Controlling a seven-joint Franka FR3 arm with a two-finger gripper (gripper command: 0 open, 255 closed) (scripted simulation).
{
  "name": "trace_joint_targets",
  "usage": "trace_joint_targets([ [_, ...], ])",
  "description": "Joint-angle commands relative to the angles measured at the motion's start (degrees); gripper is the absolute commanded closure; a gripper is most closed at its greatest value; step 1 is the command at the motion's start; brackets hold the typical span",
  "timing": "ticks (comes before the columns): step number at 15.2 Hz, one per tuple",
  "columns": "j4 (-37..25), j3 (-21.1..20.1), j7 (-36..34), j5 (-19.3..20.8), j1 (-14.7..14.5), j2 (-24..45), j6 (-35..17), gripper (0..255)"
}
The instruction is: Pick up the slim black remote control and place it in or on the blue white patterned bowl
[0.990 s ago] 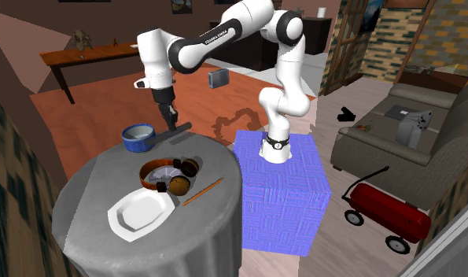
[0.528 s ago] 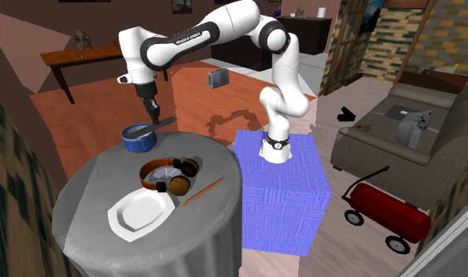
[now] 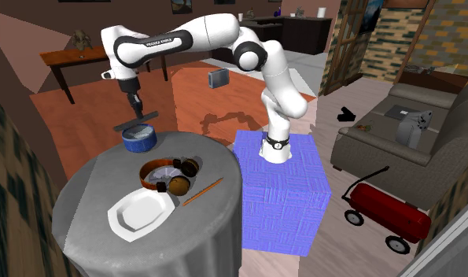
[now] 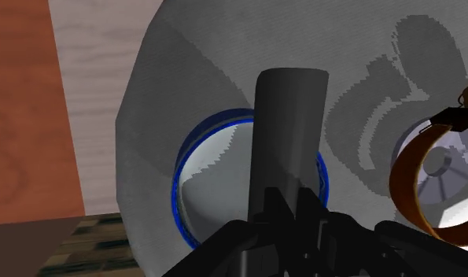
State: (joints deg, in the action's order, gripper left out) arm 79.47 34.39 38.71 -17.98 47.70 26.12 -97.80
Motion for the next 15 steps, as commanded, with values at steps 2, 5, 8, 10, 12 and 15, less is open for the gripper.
trace_joint_targets([
  [2, -1.0, -0.3, 0.88, -0.91, 1.06, 1.88, -0.61, 255],
  [5, 1.08, -0.43, 1.2, -1.11, 0.77, 2.07, -2.79, 255],
  [8, 2.98, -0.58, 1.55, -1.39, 0.57, 2.39, -4.9, 255],
  [10, 4.14, -0.7, 1.79, -1.61, 0.47, 2.67, -6.26, 255],
  [12, 4.9, -0.78, 1.97, -1.79, 0.41, 2.89, -7.2, 255],
  [15, 4.91, -0.76, 1.98, -1.8, 0.39, 2.9, -7.2, 255],
])
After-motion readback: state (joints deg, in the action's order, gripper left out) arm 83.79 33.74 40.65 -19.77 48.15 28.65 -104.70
